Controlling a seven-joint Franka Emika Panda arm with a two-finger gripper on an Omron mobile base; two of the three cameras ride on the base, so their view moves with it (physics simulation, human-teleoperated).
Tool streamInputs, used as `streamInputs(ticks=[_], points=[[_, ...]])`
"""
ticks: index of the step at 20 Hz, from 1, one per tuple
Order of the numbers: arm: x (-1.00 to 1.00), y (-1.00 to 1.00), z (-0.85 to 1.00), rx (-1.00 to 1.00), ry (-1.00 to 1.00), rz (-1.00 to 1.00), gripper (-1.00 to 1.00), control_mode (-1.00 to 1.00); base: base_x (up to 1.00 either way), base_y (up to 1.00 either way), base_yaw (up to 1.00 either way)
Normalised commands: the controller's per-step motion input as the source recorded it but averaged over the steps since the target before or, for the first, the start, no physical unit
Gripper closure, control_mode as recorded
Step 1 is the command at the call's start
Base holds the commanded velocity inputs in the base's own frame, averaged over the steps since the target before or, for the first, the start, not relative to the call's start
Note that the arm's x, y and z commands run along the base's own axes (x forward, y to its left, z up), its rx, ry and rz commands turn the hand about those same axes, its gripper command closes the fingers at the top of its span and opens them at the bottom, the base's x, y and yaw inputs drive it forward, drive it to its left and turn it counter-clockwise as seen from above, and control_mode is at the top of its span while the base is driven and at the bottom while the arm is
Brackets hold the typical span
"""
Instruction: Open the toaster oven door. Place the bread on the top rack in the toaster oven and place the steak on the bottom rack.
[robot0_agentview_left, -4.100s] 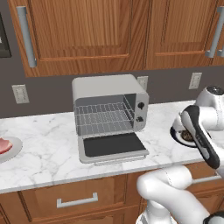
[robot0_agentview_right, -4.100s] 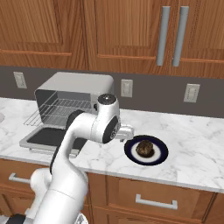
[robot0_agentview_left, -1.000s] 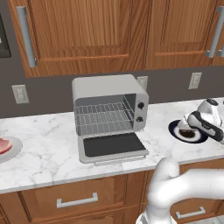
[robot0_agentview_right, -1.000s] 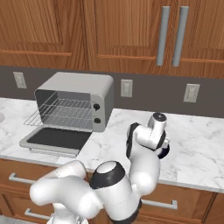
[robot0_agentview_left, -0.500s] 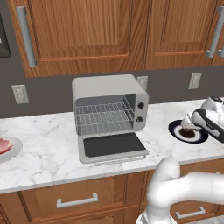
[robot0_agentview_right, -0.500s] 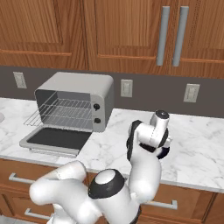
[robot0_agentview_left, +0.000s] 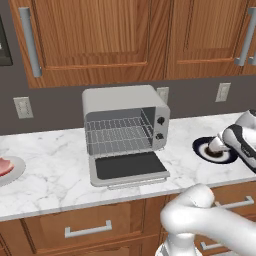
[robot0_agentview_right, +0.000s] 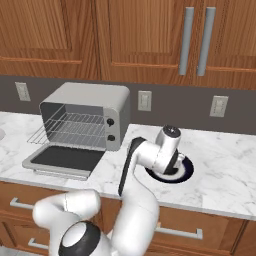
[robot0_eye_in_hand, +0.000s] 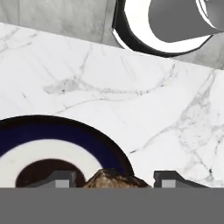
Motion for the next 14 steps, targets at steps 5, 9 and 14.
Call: streamInputs(ticks=[5,9,14], points=[[-0.38,1.0,1.0,-0.08,-0.02,0.09,1.0,-1.0,0.0,0.0,0.0],[-0.28,1.0,0.8,0.0,0.16,0.04,1.0,-1.0,0.0,0.0,0.0],[-0.04,1.0,0.72,0.0,0.23,0.01,1.0,-1.0,0.0,0.0,0.0]])
